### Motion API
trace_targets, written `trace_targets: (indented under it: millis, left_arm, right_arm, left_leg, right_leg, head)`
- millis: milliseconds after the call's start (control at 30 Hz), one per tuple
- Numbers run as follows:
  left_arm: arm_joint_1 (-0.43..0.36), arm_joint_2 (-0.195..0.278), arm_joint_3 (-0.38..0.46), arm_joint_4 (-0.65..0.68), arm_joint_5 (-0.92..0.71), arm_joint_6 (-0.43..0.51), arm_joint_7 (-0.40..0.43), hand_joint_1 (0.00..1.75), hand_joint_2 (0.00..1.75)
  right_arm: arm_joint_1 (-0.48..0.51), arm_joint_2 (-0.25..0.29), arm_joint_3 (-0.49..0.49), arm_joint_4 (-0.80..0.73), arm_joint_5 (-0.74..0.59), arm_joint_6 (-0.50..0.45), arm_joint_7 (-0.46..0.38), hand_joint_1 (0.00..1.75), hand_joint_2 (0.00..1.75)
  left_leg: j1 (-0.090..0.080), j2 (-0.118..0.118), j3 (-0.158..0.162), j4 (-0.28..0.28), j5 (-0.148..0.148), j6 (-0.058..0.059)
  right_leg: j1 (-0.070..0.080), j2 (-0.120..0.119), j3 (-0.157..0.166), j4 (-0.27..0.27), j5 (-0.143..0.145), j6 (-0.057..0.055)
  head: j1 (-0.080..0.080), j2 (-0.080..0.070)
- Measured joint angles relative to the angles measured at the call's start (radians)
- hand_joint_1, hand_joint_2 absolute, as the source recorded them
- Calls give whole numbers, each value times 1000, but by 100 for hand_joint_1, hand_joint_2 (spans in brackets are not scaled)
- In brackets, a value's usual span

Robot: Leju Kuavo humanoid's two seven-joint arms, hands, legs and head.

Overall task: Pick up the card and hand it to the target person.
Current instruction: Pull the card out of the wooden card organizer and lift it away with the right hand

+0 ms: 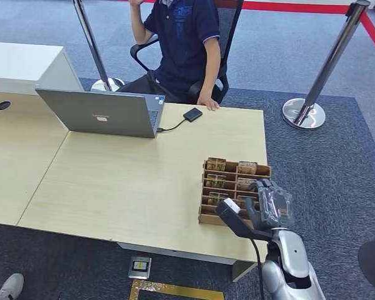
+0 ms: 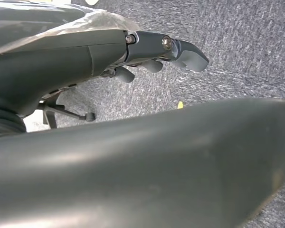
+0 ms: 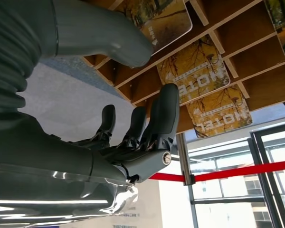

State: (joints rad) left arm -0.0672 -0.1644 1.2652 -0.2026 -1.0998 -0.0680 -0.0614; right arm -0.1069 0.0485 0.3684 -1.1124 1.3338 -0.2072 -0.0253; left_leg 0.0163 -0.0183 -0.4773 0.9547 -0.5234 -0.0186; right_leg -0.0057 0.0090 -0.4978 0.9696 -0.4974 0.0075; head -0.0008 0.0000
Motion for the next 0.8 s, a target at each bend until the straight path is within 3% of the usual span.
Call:
trace_targets:
  millis: [800]
  left_arm:
    - [0,0,1,2,-9,-3,0,0,0]
  right_arm:
    - [7,10,-7,51,-6,0,-15,93,175]
  left_leg:
    - [0,0,0,0,0,0]
  right_leg:
    - [0,0,0,0,0,0]
  head:
    - [0,0]
